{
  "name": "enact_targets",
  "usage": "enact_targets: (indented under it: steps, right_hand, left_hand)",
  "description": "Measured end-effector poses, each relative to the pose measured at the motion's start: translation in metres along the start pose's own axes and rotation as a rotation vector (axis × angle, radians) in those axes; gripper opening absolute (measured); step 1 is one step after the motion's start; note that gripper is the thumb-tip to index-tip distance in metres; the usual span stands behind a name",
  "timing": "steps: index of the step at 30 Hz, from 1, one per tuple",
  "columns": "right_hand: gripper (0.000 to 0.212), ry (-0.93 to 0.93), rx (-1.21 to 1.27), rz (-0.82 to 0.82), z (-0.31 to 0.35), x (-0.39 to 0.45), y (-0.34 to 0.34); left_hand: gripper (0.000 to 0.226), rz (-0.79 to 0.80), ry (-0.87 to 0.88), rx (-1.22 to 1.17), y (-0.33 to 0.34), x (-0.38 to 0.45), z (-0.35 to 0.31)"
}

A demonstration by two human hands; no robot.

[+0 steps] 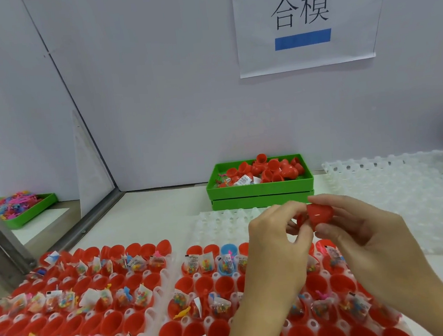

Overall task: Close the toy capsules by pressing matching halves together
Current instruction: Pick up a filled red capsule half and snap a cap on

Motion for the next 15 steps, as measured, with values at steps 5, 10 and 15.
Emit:
enact_targets:
  steps: [5,10,15]
  right_hand:
    - [0.047,0.003,0.067,-0.03,-0.002,-0.0002,-0.0036]
    - [0.036,0.017,0.176,-0.076,-0.0009,0.0014,-0.0051]
    - [0.037,0.032,0.241,-0.09,-0.0029,0.0008,-0.0073]
  left_hand:
    - [0.022,-0.106,-0.052,-0.161,-0.003,-0.0015,-0.0007]
    - [0.014,-0.087,-0.027,-0.255,-0.0063,-0.0004,-0.0026]
    - [0.021,-0.075,0.082,-0.05,-0.0049,-0.0017,-0.0091]
Point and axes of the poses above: each hand's wrist, its own x-axis towards the middle knuckle, its own y-axis out of the palm, z = x × y, the point moved 4 cm from there along x, towards the middle knuckle, and after that the axes turned 12 degrees about z, right-handed, at the moved point
